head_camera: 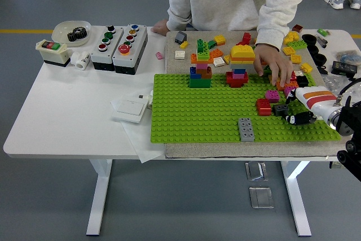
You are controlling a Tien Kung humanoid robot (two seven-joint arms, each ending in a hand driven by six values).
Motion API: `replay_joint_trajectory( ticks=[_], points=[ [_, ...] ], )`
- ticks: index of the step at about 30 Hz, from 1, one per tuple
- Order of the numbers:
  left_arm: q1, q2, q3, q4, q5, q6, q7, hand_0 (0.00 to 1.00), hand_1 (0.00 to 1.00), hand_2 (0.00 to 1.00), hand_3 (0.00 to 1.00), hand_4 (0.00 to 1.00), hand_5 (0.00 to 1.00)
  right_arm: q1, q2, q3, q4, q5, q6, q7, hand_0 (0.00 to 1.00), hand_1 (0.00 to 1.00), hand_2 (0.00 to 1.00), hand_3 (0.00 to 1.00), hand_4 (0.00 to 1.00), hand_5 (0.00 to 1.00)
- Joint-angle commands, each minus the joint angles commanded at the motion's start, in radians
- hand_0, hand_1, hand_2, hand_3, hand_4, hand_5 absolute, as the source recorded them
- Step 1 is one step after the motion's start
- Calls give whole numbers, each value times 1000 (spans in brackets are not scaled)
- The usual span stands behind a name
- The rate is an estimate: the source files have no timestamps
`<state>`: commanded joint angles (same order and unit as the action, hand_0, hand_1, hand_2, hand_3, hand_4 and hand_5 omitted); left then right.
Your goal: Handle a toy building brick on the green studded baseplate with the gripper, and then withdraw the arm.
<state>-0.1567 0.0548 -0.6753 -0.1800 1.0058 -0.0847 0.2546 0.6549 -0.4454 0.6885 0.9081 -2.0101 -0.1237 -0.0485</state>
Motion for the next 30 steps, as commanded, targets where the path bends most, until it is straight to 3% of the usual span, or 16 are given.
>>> replay_joint_trajectory(
  ticks=[13, 30],
  points=[
    [-1, 0, 10, 0, -11, -1, -1, 783, 711, 605, 541, 534, 557, 7, 8, -5, -3, 6, -25, 24, 575, 642, 711, 639, 791, 408],
    [0, 2, 18, 0, -19, -2, -2, 785, 711, 605, 541, 534, 557, 28, 23, -41, -41, 10, -4, 40, 571, 639, 706, 644, 809, 401]
  ],
)
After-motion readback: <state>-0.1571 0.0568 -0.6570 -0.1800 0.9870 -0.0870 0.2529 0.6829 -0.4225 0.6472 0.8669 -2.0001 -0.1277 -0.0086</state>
